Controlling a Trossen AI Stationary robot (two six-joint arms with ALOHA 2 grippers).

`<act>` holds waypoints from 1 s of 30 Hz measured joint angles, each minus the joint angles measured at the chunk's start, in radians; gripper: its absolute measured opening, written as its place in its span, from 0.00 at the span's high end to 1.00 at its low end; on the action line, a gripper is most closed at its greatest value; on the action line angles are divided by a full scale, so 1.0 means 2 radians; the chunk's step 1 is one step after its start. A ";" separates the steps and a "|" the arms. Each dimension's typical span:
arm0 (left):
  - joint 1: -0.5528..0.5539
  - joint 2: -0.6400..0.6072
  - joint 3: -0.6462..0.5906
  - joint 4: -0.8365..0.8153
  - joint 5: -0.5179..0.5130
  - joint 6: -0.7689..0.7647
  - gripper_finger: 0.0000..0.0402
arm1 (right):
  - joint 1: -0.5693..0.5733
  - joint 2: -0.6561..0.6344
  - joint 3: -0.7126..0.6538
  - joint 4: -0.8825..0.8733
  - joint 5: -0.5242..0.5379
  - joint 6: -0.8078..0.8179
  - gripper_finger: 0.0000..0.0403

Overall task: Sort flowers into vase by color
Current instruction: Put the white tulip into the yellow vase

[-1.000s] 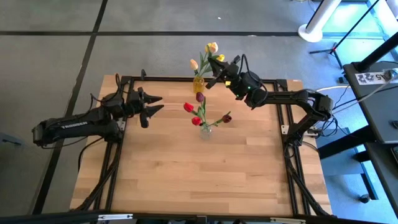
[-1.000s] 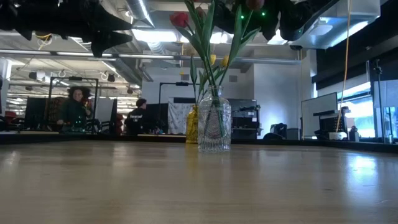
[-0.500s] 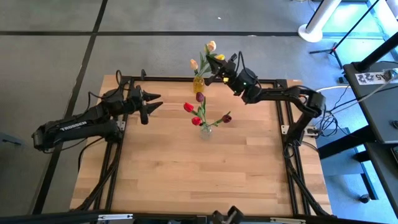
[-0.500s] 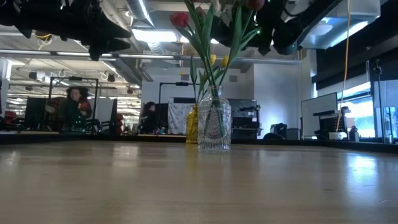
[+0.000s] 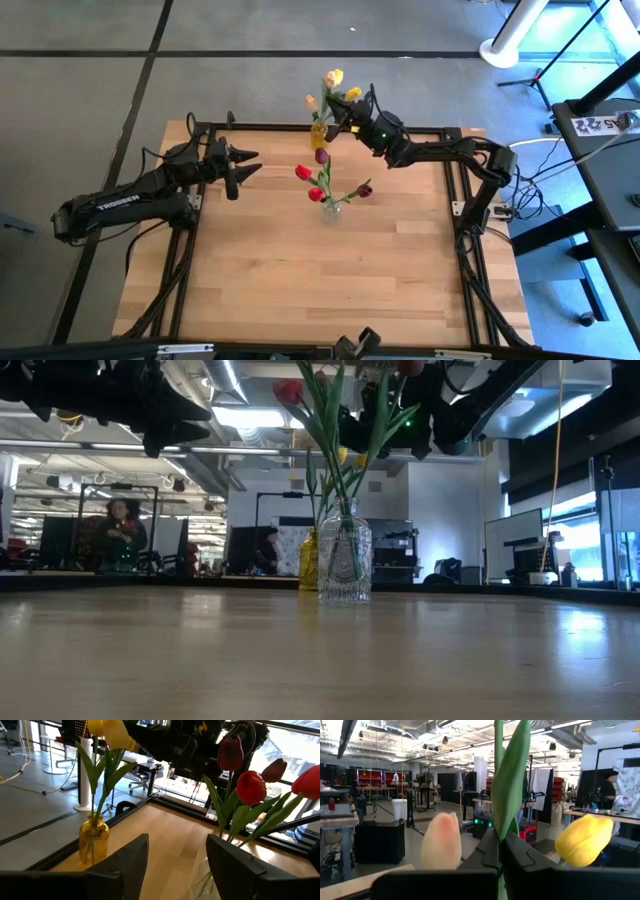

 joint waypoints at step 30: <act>0.000 0.000 0.000 0.004 0.000 0.003 0.52 | 0.005 0.003 0.000 -0.142 -0.008 0.088 0.60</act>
